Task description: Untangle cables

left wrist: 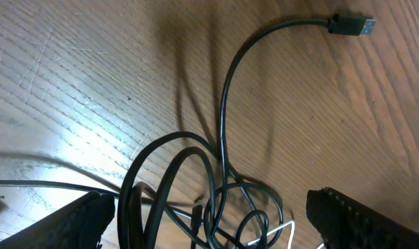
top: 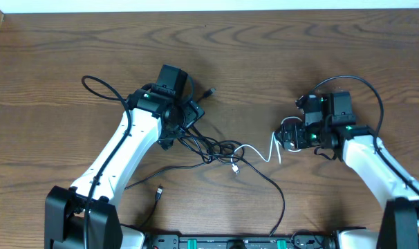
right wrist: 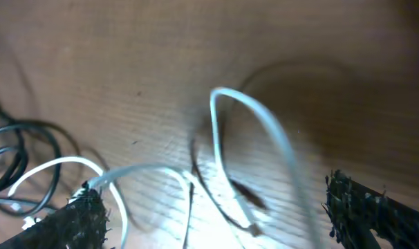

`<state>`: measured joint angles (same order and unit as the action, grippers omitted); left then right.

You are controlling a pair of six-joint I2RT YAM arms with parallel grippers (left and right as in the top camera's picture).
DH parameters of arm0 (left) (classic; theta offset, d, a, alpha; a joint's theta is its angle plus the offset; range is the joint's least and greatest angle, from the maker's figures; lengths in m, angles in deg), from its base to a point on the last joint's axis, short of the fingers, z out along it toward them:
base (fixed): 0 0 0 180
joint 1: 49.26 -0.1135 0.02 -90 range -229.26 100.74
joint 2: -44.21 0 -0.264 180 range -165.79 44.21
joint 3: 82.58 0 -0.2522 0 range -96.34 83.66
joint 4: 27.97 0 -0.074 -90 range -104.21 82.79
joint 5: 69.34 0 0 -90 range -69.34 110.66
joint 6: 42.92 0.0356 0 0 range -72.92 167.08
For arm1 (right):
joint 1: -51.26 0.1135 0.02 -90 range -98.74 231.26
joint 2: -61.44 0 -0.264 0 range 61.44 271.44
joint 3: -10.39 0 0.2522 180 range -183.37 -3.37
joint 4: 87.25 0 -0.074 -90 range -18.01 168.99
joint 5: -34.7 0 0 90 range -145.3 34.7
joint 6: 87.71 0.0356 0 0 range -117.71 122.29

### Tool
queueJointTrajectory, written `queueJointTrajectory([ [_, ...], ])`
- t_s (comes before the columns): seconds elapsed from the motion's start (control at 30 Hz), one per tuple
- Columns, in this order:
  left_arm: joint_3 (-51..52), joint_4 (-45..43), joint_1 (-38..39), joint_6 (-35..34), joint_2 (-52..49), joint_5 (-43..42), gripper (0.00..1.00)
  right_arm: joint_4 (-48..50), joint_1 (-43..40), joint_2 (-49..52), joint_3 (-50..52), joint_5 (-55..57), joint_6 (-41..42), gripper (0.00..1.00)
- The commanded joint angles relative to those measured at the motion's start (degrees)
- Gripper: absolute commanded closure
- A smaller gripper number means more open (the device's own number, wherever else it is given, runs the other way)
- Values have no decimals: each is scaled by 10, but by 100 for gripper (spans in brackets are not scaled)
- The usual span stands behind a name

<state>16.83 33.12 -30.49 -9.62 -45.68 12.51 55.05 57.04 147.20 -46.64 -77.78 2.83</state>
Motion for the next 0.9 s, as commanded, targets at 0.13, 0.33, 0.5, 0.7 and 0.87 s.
queueJointTrajectory([
  [0.13,-8,2,-3,8,12,14,6,3,-6,-3,-10,-117,1,1],
  [0.33,-8,2,-3,8,12,14,6,3,-23,-19,-10,-158,71,1],
  [0.5,-8,2,-3,8,12,16,5,3,-25,-20,-10,-217,79,1],
  [0.7,-8,2,-3,8,12,16,6,-3,-23,-20,-10,-235,102,1],
  [0.87,-8,2,-3,8,12,16,5,-22,-5,-20,-10,-165,144,1],
])
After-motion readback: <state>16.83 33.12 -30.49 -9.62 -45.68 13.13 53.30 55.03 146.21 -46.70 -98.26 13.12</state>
